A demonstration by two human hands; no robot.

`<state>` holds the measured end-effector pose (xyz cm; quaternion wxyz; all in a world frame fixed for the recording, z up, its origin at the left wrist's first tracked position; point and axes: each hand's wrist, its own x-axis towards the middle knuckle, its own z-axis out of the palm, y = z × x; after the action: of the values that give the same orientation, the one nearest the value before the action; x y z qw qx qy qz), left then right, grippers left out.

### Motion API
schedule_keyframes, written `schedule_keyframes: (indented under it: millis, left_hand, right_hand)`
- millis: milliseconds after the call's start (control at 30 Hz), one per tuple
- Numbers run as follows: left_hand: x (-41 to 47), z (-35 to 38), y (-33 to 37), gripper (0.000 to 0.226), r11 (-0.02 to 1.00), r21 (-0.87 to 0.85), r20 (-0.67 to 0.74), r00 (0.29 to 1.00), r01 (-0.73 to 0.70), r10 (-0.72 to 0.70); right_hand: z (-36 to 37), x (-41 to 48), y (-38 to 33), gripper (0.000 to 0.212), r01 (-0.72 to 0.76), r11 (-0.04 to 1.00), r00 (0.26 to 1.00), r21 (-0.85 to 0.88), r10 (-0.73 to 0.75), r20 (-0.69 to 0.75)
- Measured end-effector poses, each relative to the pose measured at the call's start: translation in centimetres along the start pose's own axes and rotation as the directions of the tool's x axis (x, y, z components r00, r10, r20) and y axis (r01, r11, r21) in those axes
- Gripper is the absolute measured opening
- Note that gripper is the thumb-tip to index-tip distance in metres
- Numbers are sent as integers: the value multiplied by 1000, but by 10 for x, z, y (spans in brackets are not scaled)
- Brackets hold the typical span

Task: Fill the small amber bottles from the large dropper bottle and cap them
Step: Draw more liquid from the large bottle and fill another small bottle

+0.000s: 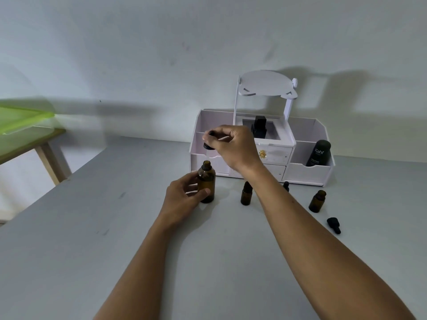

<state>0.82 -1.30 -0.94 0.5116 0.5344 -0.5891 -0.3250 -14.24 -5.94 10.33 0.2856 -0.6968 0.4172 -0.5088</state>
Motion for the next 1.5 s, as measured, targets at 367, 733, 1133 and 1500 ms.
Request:
schedule_keyframes:
  millis: [367,733,1133,1500]
  left_hand:
    - [-8,4,14,78,992,17,-225,966,-127,128]
    - [-47,88,75,19,873,21,-319,825,-487,467]
    - [-45,201,85,51,997,-73,264,964,-6,26]
    - [-12,238,75,61,1000,19,237,971,16,-20]
  right_hand:
    - [-41,12,-44,13,83,982,994,172,-69,-87]
    - [-161,-28,-18,6,21,1000,985,-3,-21,-170]
    - [-241,-40,28,3,-151,988,949,4,147,-277]
    - [-245,-36,50,6,-191,981,952,-22,179,-250]
